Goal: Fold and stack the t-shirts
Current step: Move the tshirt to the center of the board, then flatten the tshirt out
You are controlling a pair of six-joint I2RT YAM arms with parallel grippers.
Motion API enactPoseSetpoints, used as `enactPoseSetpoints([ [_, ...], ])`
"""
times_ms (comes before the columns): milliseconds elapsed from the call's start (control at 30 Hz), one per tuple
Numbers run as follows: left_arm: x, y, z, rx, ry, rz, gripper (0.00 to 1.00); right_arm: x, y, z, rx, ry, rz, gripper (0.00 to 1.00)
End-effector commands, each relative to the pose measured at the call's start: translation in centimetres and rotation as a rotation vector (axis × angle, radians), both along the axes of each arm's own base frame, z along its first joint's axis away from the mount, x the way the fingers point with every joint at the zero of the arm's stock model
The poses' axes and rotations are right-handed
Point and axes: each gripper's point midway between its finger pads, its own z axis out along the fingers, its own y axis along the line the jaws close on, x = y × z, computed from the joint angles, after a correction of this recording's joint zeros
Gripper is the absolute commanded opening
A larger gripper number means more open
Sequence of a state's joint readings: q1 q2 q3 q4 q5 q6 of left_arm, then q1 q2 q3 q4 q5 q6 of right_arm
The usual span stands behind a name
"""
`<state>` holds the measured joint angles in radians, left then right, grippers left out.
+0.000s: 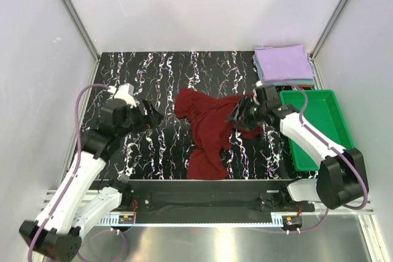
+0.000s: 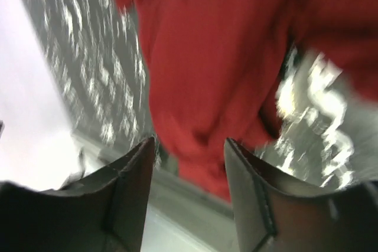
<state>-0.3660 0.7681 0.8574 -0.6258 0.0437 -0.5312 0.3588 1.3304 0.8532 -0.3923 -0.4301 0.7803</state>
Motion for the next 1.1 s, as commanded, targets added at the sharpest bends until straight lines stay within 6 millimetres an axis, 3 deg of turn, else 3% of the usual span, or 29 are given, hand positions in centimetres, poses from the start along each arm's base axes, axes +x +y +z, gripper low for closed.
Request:
enactPoseSetpoints([
  [0, 2.6, -2.1, 0.3, -0.124, 0.014, -0.039, 0.95, 4.6, -4.3, 1.7, -0.29, -0.17, -0.109, 0.57],
  [67, 3.6, -3.0, -0.5, -0.13, 0.05, -0.071, 0.92, 6.0, -6.8, 1.6, -0.433, -0.174, -0.18, 0.51],
  [100, 4.5, -3.9, -1.2, -0.128, 0.079, -0.1, 0.9, 5.6, -7.5, 0.7, -0.485, -0.13, -0.182, 0.49],
  [200, 4.2, -6.3, -3.0, -0.113, 0.127, -0.193, 0.84, 5.2, -8.4, -0.2, -0.536, -0.113, -0.184, 0.48],
  [233, 3.2, -7.6, -3.9, -0.088, 0.148, -0.232, 0.84, 5.0, -8.5, -0.6, -0.537, -0.114, -0.179, 0.48],
  [300, 2.1, -7.7, -6.7, -0.02, 0.201, -0.221, 0.83, 3.8, -9.3, -2.1, -0.563, -0.068, -0.187, 0.48],
  [400, 0.1, -7.8, -9.9, 0.015, 0.254, -0.216, 0.79, 2.2, -9.0, -3.2, -0.527, -0.029, -0.159, 0.45],
  [433, -1.4, -7.6, -11.9, 0.015, 0.303, -0.223, 0.79, 1.6, -8.9, -4.1, -0.516, -0.02, -0.151, 0.45],
  [533, -3.6, -8.1, -14.2, 0.004, 0.335, -0.258, 0.79, 0.8, -9.4, -5.3, -0.519, -0.005, -0.162, 0.45],
  [733, -5.7, -10.4, -15.8, -0.029, 0.377, -0.313, 0.78, 1.7, -9.8, -6.9, -0.528, 0.024, -0.173, 0.54],
  [1067, -7.6, -12.1, -19.0, 0.076, 0.443, -0.319, 0.76, 3.0, -9.9, -6.2, -0.531, -0.011, -0.162, 0.56],
])
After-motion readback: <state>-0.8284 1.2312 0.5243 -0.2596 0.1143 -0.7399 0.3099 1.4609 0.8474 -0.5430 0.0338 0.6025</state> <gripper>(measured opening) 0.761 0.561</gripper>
